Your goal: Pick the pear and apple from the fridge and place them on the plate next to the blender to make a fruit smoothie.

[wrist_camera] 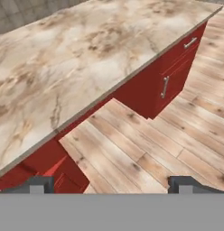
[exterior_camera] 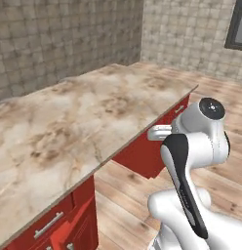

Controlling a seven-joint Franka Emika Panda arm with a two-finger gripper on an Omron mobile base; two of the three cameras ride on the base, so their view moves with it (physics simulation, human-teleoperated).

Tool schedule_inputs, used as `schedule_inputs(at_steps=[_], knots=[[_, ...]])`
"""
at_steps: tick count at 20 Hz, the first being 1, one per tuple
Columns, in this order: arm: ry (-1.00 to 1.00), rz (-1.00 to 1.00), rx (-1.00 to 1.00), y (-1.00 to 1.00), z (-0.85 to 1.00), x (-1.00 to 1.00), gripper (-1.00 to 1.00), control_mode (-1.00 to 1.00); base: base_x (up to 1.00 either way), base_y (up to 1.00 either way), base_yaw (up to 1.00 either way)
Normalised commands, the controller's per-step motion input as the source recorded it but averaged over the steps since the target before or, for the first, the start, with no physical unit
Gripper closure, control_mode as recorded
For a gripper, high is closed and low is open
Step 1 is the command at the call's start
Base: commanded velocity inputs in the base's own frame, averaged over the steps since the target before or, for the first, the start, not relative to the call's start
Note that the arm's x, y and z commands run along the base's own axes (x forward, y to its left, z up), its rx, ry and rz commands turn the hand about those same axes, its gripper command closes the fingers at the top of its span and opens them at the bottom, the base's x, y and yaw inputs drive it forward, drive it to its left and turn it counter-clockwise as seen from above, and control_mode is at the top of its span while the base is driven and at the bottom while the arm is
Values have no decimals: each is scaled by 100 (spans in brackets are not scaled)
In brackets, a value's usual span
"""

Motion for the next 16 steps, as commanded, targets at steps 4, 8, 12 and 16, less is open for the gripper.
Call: schedule_inputs(at_steps=[4, 8, 12, 16], knots=[[0, 0, 0, 0, 0, 0, -100, 100, 13, -72, -68], [0, 0, 0, 0, 0, 0, -100, 100, 24, -73, -65], [0, 0, 0, 0, 0, 0, -100, 100, 74, -52, -54], [0, 0, 0, 0, 0, 0, -100, 100, 100, -51, -32]])
